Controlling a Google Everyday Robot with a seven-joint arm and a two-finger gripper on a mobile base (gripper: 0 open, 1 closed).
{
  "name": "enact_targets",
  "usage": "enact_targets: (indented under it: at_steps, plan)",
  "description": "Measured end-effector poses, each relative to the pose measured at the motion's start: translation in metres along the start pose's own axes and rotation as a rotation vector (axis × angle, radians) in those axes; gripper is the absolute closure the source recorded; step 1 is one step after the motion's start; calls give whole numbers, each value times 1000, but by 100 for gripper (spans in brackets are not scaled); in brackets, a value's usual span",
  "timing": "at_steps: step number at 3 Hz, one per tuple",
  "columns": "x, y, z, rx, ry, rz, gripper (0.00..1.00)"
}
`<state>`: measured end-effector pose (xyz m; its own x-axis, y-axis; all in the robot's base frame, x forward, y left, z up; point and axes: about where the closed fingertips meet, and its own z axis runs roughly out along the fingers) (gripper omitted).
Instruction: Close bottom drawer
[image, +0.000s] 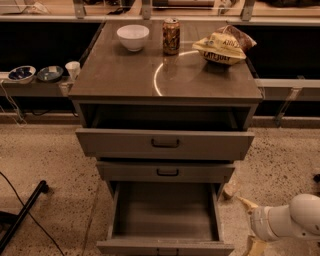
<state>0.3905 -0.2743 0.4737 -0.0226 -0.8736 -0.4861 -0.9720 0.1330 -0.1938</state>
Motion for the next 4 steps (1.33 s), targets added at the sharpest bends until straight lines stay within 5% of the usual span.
enact_targets:
  at_steps: [1,2,4]
  plan:
    - [33,-8,45,-15,-4,-43,0]
    - [58,9,104,-75,-66,-164,0]
    - [61,22,128,-109,-99,-182,0]
